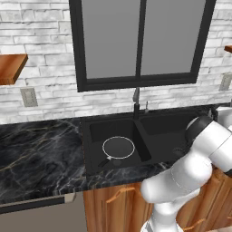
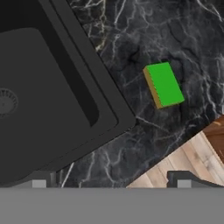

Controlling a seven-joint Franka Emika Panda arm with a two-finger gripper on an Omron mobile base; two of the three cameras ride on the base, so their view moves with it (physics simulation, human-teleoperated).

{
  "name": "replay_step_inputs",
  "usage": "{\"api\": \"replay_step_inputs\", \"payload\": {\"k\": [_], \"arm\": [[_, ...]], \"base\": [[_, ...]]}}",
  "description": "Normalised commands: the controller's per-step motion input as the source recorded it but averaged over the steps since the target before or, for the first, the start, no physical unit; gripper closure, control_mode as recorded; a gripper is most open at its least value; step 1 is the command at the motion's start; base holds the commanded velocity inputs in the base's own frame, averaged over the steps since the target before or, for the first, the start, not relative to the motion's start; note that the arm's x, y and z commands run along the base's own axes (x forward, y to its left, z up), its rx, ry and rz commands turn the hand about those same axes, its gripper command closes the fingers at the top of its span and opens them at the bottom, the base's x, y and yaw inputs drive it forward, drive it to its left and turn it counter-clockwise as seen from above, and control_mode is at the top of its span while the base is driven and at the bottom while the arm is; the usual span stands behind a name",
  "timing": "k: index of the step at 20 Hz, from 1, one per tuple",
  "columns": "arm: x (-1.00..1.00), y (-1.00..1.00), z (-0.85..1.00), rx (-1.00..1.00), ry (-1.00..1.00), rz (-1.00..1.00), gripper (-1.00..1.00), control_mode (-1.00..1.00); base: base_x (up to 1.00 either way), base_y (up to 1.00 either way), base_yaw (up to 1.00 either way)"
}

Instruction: Pick the pan and sponge and place them into the sink. Then turn on the water.

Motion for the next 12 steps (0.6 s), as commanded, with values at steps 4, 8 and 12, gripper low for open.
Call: {"api": "replay_step_inputs", "payload": {"k": [4,8,12], "arm": [[0.00,-0.89,-0.01,0.10,0.00,0.00,-1.00,-1.00],[0.00,-0.61,-0.06,0.07,0.00,0.00,-1.00,-1.00],[0.00,-0.42,-0.11,0.05,0.00,0.00,-1.00,-1.00]], "base": [[0.00,0.00,0.00],[0.00,0.00,0.00],[0.00,0.00,0.00]]}}
